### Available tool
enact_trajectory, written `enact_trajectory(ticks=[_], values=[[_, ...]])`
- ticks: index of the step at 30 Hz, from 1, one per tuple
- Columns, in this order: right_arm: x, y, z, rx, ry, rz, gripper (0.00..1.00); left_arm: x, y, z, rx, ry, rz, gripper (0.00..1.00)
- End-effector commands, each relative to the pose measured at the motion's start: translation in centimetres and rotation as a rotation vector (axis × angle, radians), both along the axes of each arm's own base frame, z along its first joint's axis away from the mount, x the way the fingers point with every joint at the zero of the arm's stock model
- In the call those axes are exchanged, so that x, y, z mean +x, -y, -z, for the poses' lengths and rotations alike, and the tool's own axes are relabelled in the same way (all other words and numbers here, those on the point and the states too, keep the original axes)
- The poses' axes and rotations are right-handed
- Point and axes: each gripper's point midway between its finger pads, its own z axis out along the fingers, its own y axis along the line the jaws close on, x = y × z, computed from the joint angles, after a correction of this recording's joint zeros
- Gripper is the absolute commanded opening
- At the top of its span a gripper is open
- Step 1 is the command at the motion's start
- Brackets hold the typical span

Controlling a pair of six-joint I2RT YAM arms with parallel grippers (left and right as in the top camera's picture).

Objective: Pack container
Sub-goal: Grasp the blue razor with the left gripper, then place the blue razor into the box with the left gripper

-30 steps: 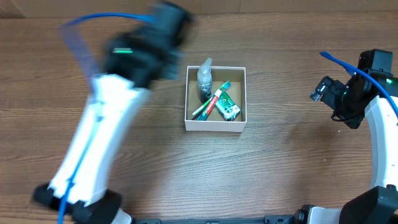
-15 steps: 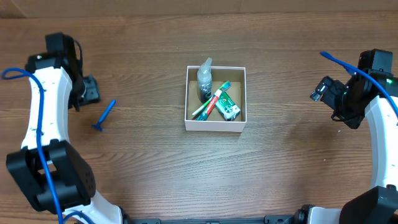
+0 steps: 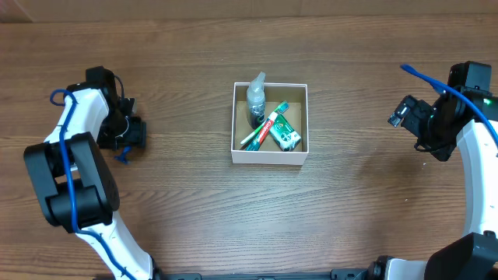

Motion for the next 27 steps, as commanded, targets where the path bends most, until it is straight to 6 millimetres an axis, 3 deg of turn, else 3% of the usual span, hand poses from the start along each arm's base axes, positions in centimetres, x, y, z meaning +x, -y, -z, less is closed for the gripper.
enact_trajectory(ticks=[1,4,9,14,18,22,25,27], values=[[0.1,0.0,-0.2,-0.01,0.008,-0.008,1.0,-0.3,1.1,1.6,-0.044,-0.033,0.034,0.67],[0.1,0.0,-0.2,-0.01,0.008,-0.008,1.0,-0.6,1.5,2.3,-0.065,-0.051,0.002,0.65],[0.1,0.0,-0.2,-0.01,0.008,-0.008,1.0,-0.8,1.7,2.6,-0.075,-0.066,-0.002,0.34],[0.1,0.0,-0.2,-0.01,0.008,-0.008,1.0,-0.9,1.7,2.6,-0.075,-0.068,-0.007,0.16],[0.1,0.0,-0.2,-0.01,0.008,-0.008,1.0,-0.9,1.7,2.6,-0.073,-0.068,-0.024,0.05],[0.1,0.0,-0.2,-0.009,0.008,-0.008,1.0,-0.9,1.7,2.4,-0.072,-0.069,-0.044,0.04],[0.1,0.0,-0.2,-0.01,0.008,-0.008,1.0,0.1,1.8,0.3,-0.068,-0.051,-0.069,0.04],[0.1,0.0,-0.2,-0.01,0.008,-0.008,1.0,2.0,2.6,-3.1,-0.064,0.015,-0.043,0.04]])
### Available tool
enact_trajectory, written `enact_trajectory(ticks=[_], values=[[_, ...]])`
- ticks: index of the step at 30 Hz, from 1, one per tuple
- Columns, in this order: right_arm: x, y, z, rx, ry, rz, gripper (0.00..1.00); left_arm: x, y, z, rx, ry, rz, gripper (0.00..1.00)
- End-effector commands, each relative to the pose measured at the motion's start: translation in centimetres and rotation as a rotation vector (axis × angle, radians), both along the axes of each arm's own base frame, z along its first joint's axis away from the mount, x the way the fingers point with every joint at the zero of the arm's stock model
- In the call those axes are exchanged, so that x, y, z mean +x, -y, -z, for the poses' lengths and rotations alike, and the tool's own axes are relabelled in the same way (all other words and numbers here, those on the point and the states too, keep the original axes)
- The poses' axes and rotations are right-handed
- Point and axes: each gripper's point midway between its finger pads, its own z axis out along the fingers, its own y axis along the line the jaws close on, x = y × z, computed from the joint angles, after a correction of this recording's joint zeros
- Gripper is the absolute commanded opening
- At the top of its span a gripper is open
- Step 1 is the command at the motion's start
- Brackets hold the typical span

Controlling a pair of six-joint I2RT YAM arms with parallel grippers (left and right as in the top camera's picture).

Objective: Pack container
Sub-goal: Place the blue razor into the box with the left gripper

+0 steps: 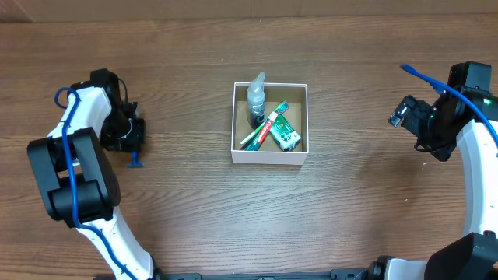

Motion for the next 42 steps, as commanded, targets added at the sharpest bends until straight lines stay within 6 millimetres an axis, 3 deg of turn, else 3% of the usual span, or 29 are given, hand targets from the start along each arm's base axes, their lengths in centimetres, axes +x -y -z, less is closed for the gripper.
enact_trajectory(ticks=[1,5,6,9,11,13,16,19,23,25,28,30,31,32,37,39,41,42], values=[[0.1,0.0,-0.2,-0.01,0.008,-0.008,1.0,3.9,2.0,-5.5,-0.011,0.136,0.022,0.04],[0.1,0.0,-0.2,-0.01,0.009,-0.008,1.0,6.6,7.5,-14.3,-0.028,0.377,0.192,0.04],[0.1,0.0,-0.2,-0.01,0.009,-0.008,1.0,6.9,11.2,-17.8,-0.03,0.48,0.322,0.04],[0.1,0.0,-0.2,-0.01,0.009,-0.008,1.0,6.1,18.5,-21.7,-0.055,0.621,0.553,0.04],[0.1,0.0,-0.2,-0.01,0.009,-0.008,1.0,4.7,24.7,-22.5,-0.092,0.665,0.74,0.04],[0.1,0.0,-0.2,-0.01,0.009,-0.008,1.0,3.2,29.1,-22.0,-0.115,0.669,0.852,0.04],[0.1,0.0,-0.2,-0.01,0.009,-0.008,1.0,1.8,33.8,-20.6,-0.127,0.665,0.96,0.04],[0.1,0.0,-0.2,-0.01,0.009,-0.008,1.0,0.8,36.5,-17.9,-0.128,0.612,1.024,0.04],[0.1,0.0,-0.2,-0.009,0.009,-0.008,1.0,0.8,37.1,-13.4,-0.12,0.502,1.012,0.06],[0.1,0.0,-0.2,-0.01,0.008,-0.009,1.0,0.7,36.7,-10.1,-0.103,0.411,1.013,0.18],[0.1,0.0,-0.2,-0.01,0.008,-0.009,1.0,0.8,36.6,-10.0,-0.092,0.407,1.012,0.27],[0.1,0.0,-0.2,-0.009,0.009,-0.009,1.0,1.2,36.4,-11.1,-0.07,0.433,1.008,0.36],[0.1,-0.1,-0.2,-0.006,0.01,-0.01,1.0,1.5,36.1,-12.2,-0.052,0.458,0.996,0.51],[0.1,-0.1,-0.2,-0.001,0.01,-0.012,1.0,1.8,35.8,-13.6,-0.033,0.488,0.971,0.56],[0.8,-1.8,-0.6,-0.016,0.03,-0.112,1.0,3.1,33.0,-21.0,0.019,0.64,0.813,0.65],[1.6,-3.2,-1.2,-0.044,0.057,-0.165,1.0,4.0,30.6,-24.3,0.021,0.726,0.69,0.76],[2.9,-4.8,-2.2,-0.085,0.103,-0.221,1.0,5.1,27.5,-27.2,0.015,0.8,0.551,0.98],[3.6,-5.8,-2.7,-0.098,0.136,-0.267,1.0,5.6,25.8,-28.3,0.017,0.826,0.485,1.0]])
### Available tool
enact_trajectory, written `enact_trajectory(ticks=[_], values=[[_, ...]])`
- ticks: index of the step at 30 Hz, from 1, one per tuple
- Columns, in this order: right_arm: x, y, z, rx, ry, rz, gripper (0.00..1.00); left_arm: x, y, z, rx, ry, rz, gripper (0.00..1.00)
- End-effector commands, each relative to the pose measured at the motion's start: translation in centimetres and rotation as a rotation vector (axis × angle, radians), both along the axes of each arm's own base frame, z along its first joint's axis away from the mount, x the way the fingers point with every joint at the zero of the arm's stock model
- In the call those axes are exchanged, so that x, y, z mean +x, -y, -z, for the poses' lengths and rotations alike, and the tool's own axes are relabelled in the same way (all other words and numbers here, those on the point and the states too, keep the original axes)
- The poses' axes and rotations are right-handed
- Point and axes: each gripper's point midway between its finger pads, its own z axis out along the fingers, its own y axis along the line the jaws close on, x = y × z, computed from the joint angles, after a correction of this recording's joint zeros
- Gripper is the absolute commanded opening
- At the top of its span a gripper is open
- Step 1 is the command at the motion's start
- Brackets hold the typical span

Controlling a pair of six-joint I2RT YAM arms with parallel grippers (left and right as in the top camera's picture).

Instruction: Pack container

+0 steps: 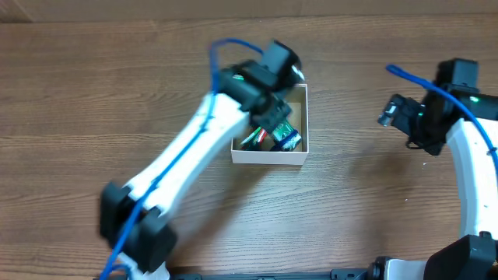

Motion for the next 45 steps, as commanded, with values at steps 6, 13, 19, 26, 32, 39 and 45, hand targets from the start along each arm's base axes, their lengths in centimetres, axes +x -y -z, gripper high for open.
enact_trajectory(ticks=[6,13,19,26,32,39,45], values=[[6.4,-8.1,-5.1,-0.074,0.32,-0.285,1.0,4.9,-18.4,-8.6,-0.263,0.18,-0.725,1.0],[7.6,-8.9,-6.2,-0.082,0.393,-0.325,1.0,4.2,-25.3,-6.9,-0.245,0.107,-0.879,1.0],[4.8,-8.5,-6.7,-0.041,0.338,-0.246,1.0,1.7,-25.5,-7.6,-0.226,0.076,-0.872,1.0],[-1.0,-7.3,-10.9,-0.042,0.475,-0.17,1.0,-3.9,-23.6,-10.7,-0.264,0.133,-0.791,1.0],[-7.6,-5.3,-12.8,-0.105,0.652,-0.113,1.0,-11.2,-22.4,-11.8,-0.34,0.292,-0.704,1.0],[-13.9,-4.5,-12.5,-0.101,0.844,-0.094,1.0,-20.2,-25.1,-9.7,-0.397,0.577,-0.744,1.0],[-14.6,-4.5,-12.4,-0.1,0.864,-0.093,1.0,-23.8,-26.1,-7.7,-0.418,0.648,-0.757,1.0]])
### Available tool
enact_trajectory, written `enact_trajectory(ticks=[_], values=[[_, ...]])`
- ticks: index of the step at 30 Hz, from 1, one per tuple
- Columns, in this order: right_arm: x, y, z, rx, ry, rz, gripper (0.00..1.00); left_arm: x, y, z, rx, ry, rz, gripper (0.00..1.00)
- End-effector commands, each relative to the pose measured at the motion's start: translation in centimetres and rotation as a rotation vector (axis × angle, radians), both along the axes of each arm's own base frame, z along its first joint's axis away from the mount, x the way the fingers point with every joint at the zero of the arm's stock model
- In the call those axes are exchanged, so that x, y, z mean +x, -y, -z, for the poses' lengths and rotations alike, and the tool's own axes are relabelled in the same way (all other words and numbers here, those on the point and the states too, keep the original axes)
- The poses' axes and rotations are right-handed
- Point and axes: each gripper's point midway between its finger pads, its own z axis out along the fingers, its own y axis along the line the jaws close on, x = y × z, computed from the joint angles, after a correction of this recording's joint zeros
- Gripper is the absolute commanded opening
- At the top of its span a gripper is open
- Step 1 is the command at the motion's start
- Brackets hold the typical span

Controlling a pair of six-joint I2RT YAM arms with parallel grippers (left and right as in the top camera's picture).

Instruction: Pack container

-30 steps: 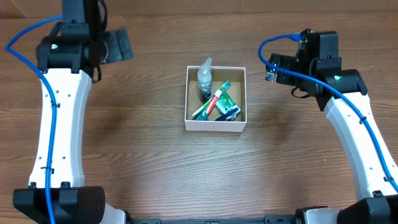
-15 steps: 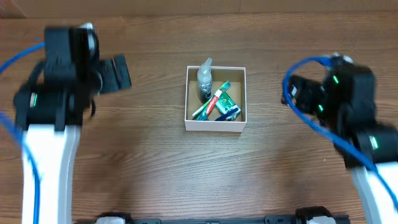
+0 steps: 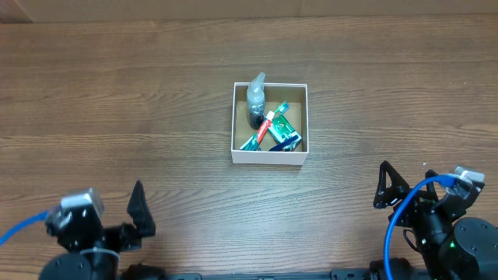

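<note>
Only the overhead view is given. The white box (image 3: 270, 158) stands at the table's middle. Inside it are a clear spray bottle (image 3: 255, 98) at the back left, a green toothpaste pack (image 3: 285, 126), a red-and-white tube (image 3: 266, 124), a green toothbrush (image 3: 252, 142) and a small blue item (image 3: 282, 143) at the front right. My left gripper (image 3: 140, 208) is drawn back at the near left edge, holding nothing; only one dark finger shows. My right gripper (image 3: 391, 184) sits at the near right edge, its fingers spread and empty.
The wooden table (image 3: 156, 93) fills the view. Blue cables loop from both arm bases at the bottom corners.
My left arm, which was stretched over the box, is now folded back at the near left edge. The right arm has gone from the far right to the near right edge. The blue item lies in the box.
First my left gripper was at the far left beside a small blue item on the table, and stayed by it a moment later. Then the left arm reached over the box, where the blue item showed. Now both arms are withdrawn and the item remains inside.
</note>
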Motion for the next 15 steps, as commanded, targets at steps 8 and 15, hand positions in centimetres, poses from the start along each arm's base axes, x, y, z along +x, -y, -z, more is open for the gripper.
enact_trajectory(ticks=[8,15], values=[[0.1,0.3,0.5,0.0,-0.012,0.019,1.0,-3.1,-1.1,5.4,0.052,-0.192,-0.03,1.0],[0.1,0.3,0.5,0.0,-0.012,0.019,1.0,-3.1,-1.1,5.4,0.052,-0.192,-0.03,1.0]])
